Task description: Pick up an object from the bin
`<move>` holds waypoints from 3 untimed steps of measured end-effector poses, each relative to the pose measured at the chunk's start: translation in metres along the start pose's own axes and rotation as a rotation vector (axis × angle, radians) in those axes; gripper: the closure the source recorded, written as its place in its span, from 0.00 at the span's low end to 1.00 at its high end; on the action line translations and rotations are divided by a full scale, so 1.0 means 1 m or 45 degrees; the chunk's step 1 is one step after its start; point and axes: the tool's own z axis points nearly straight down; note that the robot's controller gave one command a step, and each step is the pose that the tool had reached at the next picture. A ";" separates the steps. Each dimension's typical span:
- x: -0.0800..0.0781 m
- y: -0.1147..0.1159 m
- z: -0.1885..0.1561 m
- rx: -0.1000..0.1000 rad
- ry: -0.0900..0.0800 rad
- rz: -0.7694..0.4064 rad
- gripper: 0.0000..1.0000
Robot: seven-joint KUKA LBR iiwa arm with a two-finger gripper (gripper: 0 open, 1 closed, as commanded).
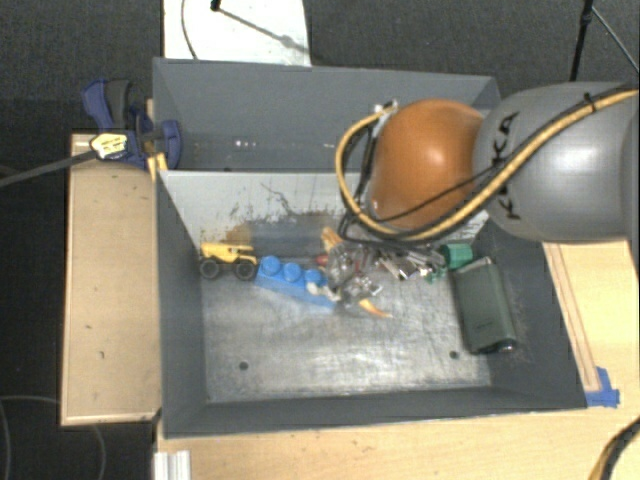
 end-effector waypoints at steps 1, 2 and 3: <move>0.012 -0.012 -0.017 0.007 0.006 0.023 1.00; -0.005 -0.005 -0.058 0.005 0.007 0.022 1.00; -0.006 -0.027 -0.062 0.008 -0.001 -0.139 1.00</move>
Offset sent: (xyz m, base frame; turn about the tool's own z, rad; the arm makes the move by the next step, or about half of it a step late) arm 0.0090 0.0009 0.0624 0.0191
